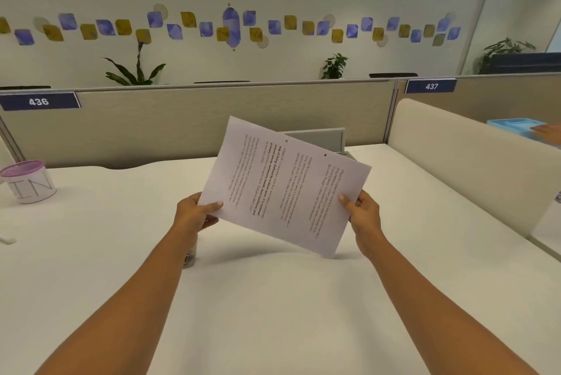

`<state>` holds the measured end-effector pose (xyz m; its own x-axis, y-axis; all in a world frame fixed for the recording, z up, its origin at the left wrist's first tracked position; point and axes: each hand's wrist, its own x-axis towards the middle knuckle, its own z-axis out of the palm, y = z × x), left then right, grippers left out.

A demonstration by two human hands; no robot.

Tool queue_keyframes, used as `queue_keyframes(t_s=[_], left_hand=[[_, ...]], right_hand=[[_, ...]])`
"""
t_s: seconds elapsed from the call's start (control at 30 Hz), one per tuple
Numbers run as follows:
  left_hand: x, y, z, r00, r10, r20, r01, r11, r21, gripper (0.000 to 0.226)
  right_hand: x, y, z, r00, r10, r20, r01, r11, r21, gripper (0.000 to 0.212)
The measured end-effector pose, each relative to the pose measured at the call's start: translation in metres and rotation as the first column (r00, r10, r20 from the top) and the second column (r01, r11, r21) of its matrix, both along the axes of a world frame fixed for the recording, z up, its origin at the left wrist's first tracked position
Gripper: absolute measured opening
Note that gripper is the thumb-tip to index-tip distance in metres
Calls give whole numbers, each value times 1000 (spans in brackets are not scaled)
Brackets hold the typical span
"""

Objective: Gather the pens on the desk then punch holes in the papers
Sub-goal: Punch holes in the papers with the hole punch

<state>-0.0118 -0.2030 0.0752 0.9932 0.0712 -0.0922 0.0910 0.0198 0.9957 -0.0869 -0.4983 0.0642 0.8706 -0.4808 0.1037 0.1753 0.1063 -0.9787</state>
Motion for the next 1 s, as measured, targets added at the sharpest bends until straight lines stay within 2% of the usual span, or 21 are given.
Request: queue_keyframes(t_s=[0.1, 0.17, 0.37, 0.6, 0.8, 0.9, 1.0], left_hand=[[0, 0, -4, 999, 10, 33, -16, 984, 177, 37], [0, 0, -3, 998, 8, 70, -23, 976, 218, 39], [-6, -5, 5, 990, 6, 141, -18, 996, 86, 35], [-16, -14, -6, 992, -15, 122, 1, 993, 114, 32], [-14, -14, 9, 979, 8, 205, -26, 996, 88, 16], [-14, -16, 11, 982, -14, 189, -4, 995, 96, 19], [-16, -19, 3, 994, -10, 110, -5, 991, 133, 30]], right_hand=[[0, 2, 8, 1000, -13, 18, 14, 999, -49, 23], [1, 2, 14, 999, -25, 23, 26, 997, -71, 23], [1, -2, 25, 999, -37, 33, 40, 993, -113, 19], [-7, 0, -1, 999, -10, -41, 2, 983, -184, 26], [-2, -3, 4, 999, -43, -20, 39, 984, -175, 22], [-1, -4, 2, 999, -40, -28, 34, 982, -187, 20], [-3, -8, -12, 995, -63, -77, 44, 973, -227, 26]])
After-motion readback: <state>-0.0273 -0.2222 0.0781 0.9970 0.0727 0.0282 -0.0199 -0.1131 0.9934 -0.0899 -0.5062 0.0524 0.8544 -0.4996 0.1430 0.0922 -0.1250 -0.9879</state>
